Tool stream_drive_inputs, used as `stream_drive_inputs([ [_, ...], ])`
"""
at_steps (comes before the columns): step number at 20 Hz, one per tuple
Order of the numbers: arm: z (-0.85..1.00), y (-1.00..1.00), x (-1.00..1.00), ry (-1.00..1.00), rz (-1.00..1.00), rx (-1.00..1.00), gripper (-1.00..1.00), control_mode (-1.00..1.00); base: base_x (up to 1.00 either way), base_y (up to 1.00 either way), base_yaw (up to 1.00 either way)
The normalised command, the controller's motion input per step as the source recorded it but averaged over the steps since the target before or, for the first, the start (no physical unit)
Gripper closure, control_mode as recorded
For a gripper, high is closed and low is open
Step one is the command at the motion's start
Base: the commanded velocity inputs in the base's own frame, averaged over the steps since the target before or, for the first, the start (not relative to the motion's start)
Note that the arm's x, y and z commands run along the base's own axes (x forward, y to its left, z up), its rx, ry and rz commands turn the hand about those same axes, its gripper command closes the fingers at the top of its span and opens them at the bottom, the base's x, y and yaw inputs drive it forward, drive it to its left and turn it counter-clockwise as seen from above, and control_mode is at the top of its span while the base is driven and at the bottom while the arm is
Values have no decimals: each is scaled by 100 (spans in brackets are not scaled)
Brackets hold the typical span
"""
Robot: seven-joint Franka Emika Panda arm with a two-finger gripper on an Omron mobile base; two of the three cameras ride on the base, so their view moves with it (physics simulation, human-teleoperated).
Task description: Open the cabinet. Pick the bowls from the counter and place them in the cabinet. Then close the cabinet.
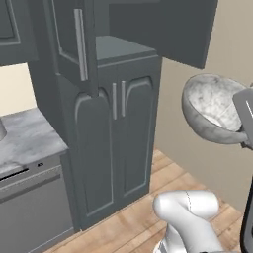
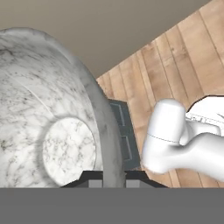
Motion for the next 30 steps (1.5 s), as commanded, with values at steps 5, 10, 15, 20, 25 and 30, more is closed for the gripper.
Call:
stream_drive_inputs([
  [5, 0, 0, 0, 0, 0, 0, 100, 100, 79, -1, 25],
  [10, 0, 0, 0, 0, 0, 0, 100, 100, 34, -42, 29],
  [15, 0, 0, 0, 0, 0, 0, 100, 100, 14, -37, 30],
  [20, 0, 0, 0, 0, 0, 0, 100, 100, 19, -15, 27],
  [25, 0, 0, 0, 0, 0, 0, 100, 100, 16, -43, 30],
  [30, 0, 0, 0, 0, 0, 0, 100, 100, 9, -47, 25],
])
